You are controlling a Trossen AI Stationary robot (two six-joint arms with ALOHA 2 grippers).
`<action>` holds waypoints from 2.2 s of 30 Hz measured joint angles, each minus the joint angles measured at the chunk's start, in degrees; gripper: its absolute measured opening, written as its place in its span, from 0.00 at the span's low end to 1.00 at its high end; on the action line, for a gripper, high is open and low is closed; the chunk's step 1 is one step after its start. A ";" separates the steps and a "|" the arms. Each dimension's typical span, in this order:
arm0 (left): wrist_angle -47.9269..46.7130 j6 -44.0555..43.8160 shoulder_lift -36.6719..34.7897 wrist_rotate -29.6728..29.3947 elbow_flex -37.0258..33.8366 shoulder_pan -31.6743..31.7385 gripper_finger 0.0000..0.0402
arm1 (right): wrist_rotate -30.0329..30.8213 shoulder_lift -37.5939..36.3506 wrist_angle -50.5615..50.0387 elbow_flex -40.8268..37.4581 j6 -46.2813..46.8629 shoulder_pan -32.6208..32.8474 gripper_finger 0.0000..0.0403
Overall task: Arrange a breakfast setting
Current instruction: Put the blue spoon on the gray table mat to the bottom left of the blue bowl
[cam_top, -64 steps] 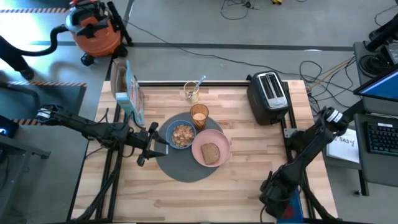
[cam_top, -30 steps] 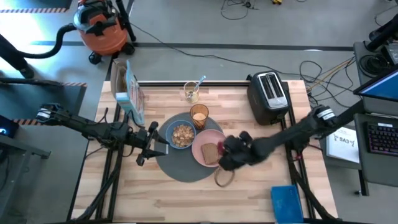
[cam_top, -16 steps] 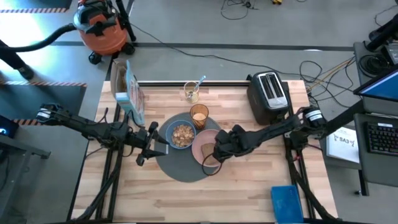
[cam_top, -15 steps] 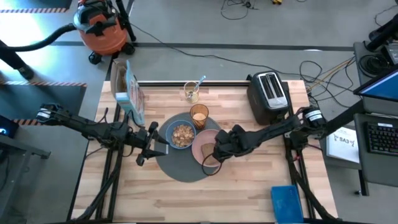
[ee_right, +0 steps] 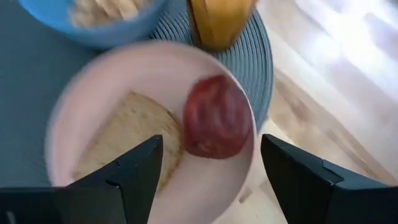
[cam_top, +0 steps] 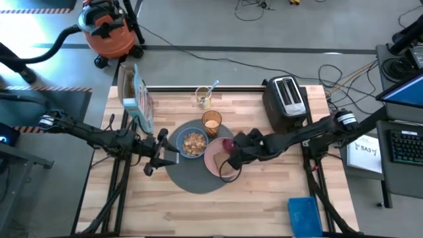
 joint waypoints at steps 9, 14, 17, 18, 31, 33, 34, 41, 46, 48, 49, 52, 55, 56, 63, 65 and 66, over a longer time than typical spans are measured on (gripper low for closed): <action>0.90 0.24 0.00 0.00 0.00 -0.02 0.53 | 7.68 -8.40 13.09 0.00 -4.72 -5.73 0.62; 1.18 0.24 0.00 0.00 0.00 -0.02 0.53 | 10.92 -11.21 19.60 0.02 -5.19 -12.49 0.62; 1.19 1.06 0.00 0.00 0.00 -0.02 0.53 | 8.81 -10.67 21.84 0.02 -5.18 -18.06 0.62; 1.19 1.64 0.00 0.00 0.00 -0.02 0.53 | 6.51 -10.06 22.56 0.02 -5.17 -20.18 0.62; 1.39 3.28 -0.07 -0.09 0.00 0.00 0.53 | -16.51 0.04 37.71 0.07 -3.41 -40.64 0.62; 2.27 3.28 -0.07 -0.11 0.00 0.00 0.53 | -17.80 1.55 38.68 0.07 -3.40 -41.72 0.62; 2.72 3.26 -0.10 -0.11 0.00 0.00 0.53 | -18.05 2.40 39.41 0.07 -3.41 -41.94 0.62; 3.92 3.28 -0.16 -0.15 0.00 0.00 0.53 | -19.30 7.39 48.97 0.04 -3.03 -41.66 0.61; 4.22 3.29 -0.22 -0.17 0.00 0.00 0.53 | -19.09 9.62 52.57 0.04 -2.82 -41.75 0.59; 4.22 3.83 -0.27 -0.20 0.00 0.00 0.53 | -19.04 10.31 53.92 0.04 -2.36 -41.75 0.58; 4.23 4.36 -0.27 -0.22 0.00 0.00 0.53 | -18.90 10.78 54.47 0.10 -2.09 -41.78 0.58; 4.69 5.47 -0.29 -0.24 0.00 0.00 0.53 | -17.47 12.73 54.40 1.78 -2.02 -41.83 0.58; 5.58 6.25 -0.33 -0.24 0.00 0.00 0.53 | -17.15 14.97 54.65 4.64 -2.61 -41.86 0.58; 5.68 6.27 -0.34 -0.24 0.00 0.00 0.53 | -17.11 15.84 54.49 5.72 -2.73 -41.86 0.58; 5.76 4.77 -0.41 -0.24 0.00 0.00 0.53 | -17.50 20.71 48.73 13.71 -5.18 -41.86 0.58; 5.73 4.63 -0.42 -0.22 0.00 0.00 0.53 | -17.46 21.37 44.95 15.16 -5.80 -41.86 0.57; 5.73 4.63 -0.42 -0.24 0.00 0.00 0.53 | -17.45 21.70 43.86 15.67 -6.33 -41.86 0.57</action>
